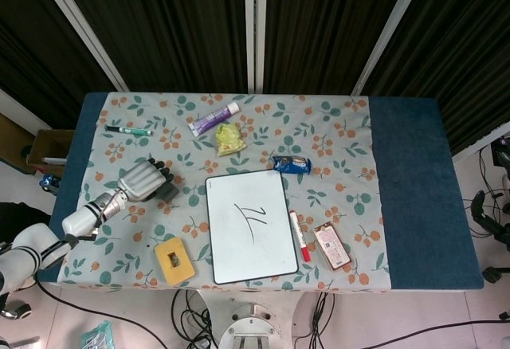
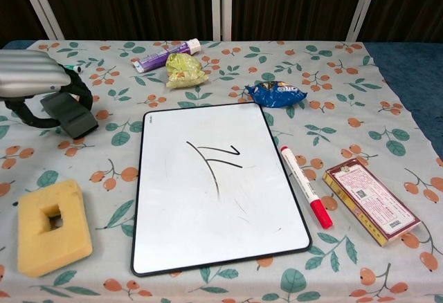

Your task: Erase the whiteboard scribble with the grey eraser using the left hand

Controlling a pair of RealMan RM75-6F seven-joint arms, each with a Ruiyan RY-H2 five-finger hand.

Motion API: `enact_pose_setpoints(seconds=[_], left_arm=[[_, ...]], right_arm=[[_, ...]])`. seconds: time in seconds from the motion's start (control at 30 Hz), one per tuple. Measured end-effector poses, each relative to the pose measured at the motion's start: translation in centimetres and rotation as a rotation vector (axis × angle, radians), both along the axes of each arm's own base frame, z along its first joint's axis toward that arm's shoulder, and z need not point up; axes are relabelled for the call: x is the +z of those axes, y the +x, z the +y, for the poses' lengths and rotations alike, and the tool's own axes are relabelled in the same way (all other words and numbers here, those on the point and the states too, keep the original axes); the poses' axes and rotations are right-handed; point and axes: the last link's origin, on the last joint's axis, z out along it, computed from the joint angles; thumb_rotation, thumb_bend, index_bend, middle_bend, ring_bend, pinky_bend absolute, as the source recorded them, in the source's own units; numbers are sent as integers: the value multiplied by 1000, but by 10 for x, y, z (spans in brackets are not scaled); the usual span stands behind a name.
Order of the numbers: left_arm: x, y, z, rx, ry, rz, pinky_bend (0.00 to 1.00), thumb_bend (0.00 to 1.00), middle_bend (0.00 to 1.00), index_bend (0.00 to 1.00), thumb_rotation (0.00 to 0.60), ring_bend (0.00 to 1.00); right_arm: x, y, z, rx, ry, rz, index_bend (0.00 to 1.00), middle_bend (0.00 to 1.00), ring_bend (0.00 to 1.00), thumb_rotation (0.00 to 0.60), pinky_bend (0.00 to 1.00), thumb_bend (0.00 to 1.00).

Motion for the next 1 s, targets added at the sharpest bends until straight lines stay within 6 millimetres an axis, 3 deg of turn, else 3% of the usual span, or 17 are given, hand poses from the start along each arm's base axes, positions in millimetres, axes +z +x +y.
enact_pose_setpoints(seconds=[0.2, 0.57, 1.0], left_arm=[[1, 7, 0, -9, 11, -58, 528, 367, 533, 575, 600, 394], [-2, 44, -12, -63, -24, -148, 571, 370, 580, 623, 600, 436], [-35, 136, -78, -253, -182, -169, 601, 390, 625, 674, 600, 478]], right_arm=[[0, -1, -1, -1, 0, 1, 0, 0, 0, 600, 8, 544], [2, -3, 0, -2, 0, -6, 0, 0, 0, 600, 8, 544], [11, -5, 3, 12, -23, -21, 0, 0, 0, 600, 8, 543]])
